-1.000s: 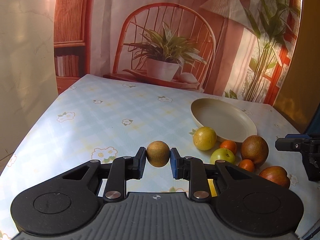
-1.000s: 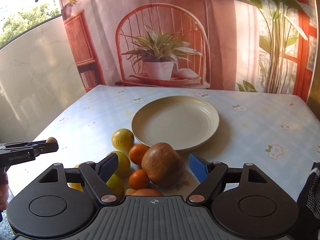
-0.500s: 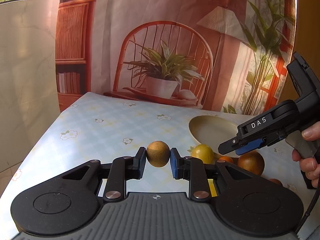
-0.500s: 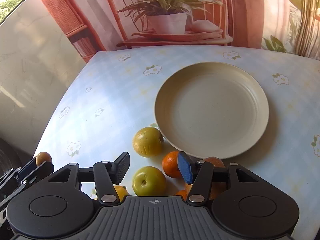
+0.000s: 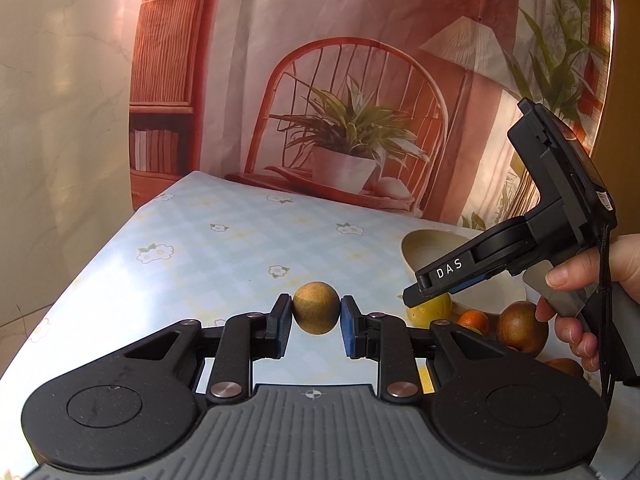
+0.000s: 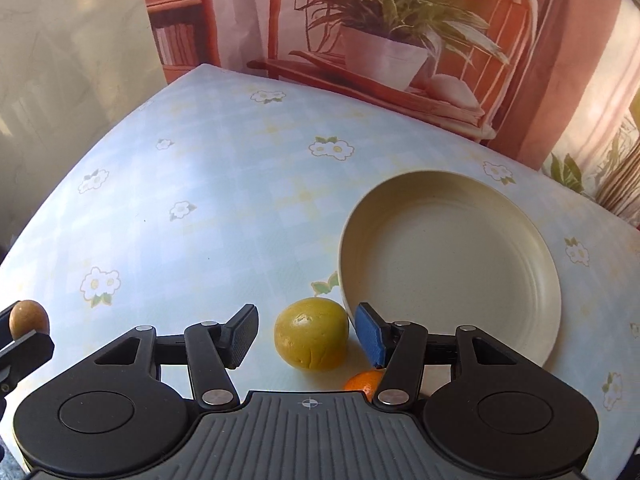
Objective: Organize fruits
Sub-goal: 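Close the right tool on the yellow lemon beside the plate, then carry both fruits over the plate and open both tools to release them, then withdraw the left tool while the right tool moves to the large red-brown apple, then close the right tool on the large red-brown apple, then carry the apple with the right tool and lower it onto the plate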
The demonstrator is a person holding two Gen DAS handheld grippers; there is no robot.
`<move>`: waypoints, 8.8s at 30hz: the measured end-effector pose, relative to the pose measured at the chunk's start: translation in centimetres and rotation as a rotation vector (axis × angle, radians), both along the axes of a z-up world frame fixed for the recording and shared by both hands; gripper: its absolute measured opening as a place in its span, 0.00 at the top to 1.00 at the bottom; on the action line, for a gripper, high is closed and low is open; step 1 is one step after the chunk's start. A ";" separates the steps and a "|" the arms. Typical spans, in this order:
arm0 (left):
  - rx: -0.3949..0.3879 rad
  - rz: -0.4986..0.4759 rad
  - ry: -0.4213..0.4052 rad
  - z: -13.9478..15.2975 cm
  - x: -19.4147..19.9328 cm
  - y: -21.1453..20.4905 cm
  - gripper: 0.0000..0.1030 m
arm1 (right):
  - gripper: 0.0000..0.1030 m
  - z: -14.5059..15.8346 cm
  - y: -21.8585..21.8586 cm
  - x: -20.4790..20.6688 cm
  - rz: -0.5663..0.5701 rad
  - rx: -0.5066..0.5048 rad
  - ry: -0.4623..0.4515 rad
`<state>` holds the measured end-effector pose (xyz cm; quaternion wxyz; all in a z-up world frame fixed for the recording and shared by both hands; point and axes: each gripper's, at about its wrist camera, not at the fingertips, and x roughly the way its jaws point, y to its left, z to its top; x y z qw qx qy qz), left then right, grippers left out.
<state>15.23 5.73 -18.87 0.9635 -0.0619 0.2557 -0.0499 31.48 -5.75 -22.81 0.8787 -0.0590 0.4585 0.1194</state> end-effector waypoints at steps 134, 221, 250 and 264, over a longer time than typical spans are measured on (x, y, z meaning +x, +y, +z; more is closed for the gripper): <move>0.155 0.014 0.090 6.8 8.7 2.1 0.63 | 0.43 -0.8 -19.6 -11.0 -0.230 0.517 -0.218; -0.226 -0.554 0.461 -4.7 13.0 -21.2 0.65 | 0.40 -4.5 -20.3 -12.1 -0.009 0.283 -0.259; -0.195 -0.400 0.243 2.0 20.5 -15.3 0.65 | 0.41 2.5 -15.2 1.6 0.185 0.188 -0.351; -0.214 -0.328 0.305 -1.7 25.1 -13.4 0.65 | 0.41 -1.4 -12.3 8.0 0.189 0.144 -0.283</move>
